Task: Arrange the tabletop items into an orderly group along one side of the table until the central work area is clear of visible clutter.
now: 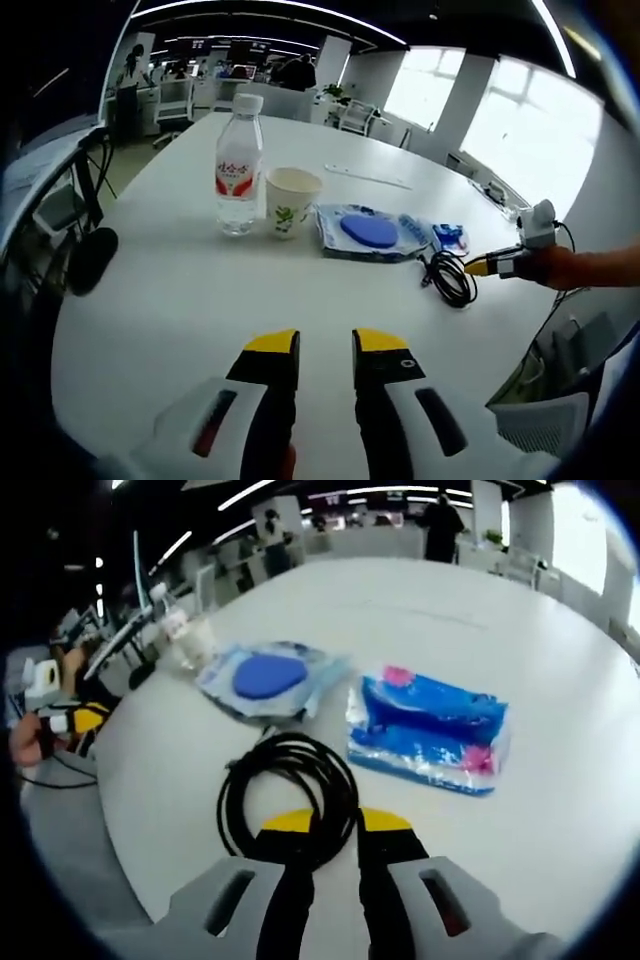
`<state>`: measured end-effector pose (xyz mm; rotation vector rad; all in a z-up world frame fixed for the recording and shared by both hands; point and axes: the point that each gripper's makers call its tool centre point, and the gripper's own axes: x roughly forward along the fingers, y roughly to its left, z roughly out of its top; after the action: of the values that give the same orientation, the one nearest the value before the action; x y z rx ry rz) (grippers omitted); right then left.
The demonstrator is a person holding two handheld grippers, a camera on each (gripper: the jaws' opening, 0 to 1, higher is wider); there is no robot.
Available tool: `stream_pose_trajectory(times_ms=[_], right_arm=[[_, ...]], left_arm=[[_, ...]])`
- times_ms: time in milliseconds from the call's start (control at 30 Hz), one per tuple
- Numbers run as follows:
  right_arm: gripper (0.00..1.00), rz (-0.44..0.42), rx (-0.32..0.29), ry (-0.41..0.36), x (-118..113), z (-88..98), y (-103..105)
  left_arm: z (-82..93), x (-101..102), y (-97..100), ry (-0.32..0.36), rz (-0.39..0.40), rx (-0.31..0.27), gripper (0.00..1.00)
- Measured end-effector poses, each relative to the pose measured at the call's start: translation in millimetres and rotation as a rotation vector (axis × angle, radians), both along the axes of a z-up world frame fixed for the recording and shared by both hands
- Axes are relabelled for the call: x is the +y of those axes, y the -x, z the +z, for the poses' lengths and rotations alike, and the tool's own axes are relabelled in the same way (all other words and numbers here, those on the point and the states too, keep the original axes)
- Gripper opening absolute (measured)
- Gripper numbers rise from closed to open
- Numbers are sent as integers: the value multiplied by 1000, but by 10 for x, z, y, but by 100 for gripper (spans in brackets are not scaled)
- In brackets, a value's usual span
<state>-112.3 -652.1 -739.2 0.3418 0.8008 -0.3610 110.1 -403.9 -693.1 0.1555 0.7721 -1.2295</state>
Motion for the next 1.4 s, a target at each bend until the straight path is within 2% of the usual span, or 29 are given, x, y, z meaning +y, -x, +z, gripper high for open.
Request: stream_pose_trajectory(times_ms=[233,433,600,767,933,1167,1400], right_arm=[[20,-3,-67,75,73,334,210],[31,-32,-111,112,113,521,448],[42,-42,-152,133,317,663,629],[47,-43,-157,108,567,600,750],[47,-77,-138,65,747,495,824],[48,-89,-133,53,887,524,775],[48,-98,-139,63,959,602,678]], left_arm=[[128,0,-65,18,2,-28,20],[217,5,-90,31,-15,-57,22],[288,37,-39,35,-55,-88,27],[317,80,37,44,-80,-94,32],[244,142,113,36,-96,-88,34],[191,205,142,34,-124,-84,37],[255,251,112,49,-144,-95,39]])
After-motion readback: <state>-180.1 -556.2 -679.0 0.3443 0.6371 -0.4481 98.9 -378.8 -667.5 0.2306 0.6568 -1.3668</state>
